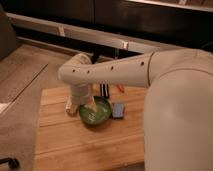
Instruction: Place the pepper on the white sponge
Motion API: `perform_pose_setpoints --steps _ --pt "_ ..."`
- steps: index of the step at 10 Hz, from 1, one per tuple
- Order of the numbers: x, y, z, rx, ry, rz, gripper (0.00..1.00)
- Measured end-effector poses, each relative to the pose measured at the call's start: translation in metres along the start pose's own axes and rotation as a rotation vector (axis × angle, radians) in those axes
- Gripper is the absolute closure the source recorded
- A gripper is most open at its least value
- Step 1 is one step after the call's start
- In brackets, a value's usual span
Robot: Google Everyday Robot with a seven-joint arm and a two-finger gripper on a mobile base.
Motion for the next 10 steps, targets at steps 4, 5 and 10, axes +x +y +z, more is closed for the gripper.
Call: perform_pose_setpoints --steps 4,5,10 --pt "0.0000 0.0000 -0.0001 0.000 0.000 0.000 0.35" --pt "0.0000 0.0000 -0.0002 0.000 0.000 0.000 0.35" --pt "0.0001 0.0007 -0.0003 0.000 0.000 -0.001 0.35"
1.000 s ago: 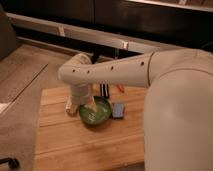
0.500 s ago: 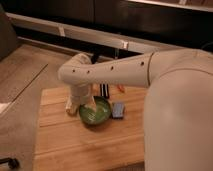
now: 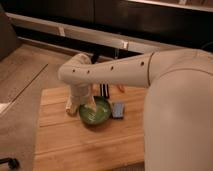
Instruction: Place the pepper on the white sponge
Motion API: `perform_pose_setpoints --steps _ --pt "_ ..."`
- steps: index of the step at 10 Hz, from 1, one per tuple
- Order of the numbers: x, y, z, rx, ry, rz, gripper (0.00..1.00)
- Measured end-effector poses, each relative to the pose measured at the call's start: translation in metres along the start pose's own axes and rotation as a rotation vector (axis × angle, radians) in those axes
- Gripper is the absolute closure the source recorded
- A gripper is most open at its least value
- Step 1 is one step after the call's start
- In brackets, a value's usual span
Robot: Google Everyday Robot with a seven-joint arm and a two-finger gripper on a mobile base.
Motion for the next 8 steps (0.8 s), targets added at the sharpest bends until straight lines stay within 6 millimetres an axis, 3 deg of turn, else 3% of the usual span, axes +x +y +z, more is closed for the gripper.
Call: perform_pose_setpoints --steps 2,4,8 --pt "-0.004 0.009 0.000 0.025 -0.010 -0.033 0.35" --pt "-0.033 0.013 -0.008 0.093 -0.072 -0.060 0.35" --pt "-0.107 -0.035 -0.047 0.096 -0.207 -0.028 0.35"
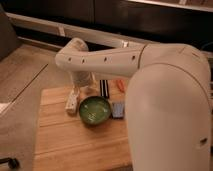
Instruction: Place the pepper on the white sponge
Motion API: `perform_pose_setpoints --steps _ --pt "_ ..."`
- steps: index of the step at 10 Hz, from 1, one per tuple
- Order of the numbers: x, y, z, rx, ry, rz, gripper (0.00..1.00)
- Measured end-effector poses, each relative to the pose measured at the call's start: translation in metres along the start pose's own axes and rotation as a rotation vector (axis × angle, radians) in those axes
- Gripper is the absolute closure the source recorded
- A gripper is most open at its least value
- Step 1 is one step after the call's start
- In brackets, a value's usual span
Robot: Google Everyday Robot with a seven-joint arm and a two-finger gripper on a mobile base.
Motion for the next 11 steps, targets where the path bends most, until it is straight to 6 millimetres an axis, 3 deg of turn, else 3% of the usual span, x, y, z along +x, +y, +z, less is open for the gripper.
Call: perform_pose_setpoints --steps 1,5,7,9,11 --pt "-0.005 -0.009 -0.001 0.001 -0.007 0.011 0.35" --pt "-0.004 -0.001 -0.001 -0.008 -0.010 0.001 0.35" --pt "-0.004 0.019 0.003 -0.018 -0.030 0.009 0.35" --pt "-0.012 0.008 0.013 -0.004 -0.061 0.040 0.35" --pt "-0.034 -0.019 0.023 0.017 -0.121 0.031 0.35"
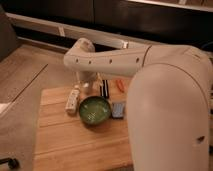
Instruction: Place the pepper on the white sponge
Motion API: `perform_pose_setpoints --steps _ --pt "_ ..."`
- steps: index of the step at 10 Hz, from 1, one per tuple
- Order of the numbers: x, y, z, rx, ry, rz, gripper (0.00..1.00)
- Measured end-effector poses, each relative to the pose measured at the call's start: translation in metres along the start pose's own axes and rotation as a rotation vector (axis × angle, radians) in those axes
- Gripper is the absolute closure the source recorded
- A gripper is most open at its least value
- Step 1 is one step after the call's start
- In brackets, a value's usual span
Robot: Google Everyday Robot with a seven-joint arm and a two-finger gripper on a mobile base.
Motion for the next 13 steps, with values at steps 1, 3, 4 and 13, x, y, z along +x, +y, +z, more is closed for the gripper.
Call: perform_pose_setpoints --steps 1,3,4,13 --pt "-0.008 -0.009 0.005 -0.006 -0.016 -0.013 0.35" --pt "-0.022 -0.035 0.025 -0.052 -0.029 -0.070 0.35" --pt "-0.027 -0.051 0.034 -0.077 -0.029 -0.079 0.35" --pt "-0.019 -0.138 0.057 -0.095 0.007 -0.034 0.35"
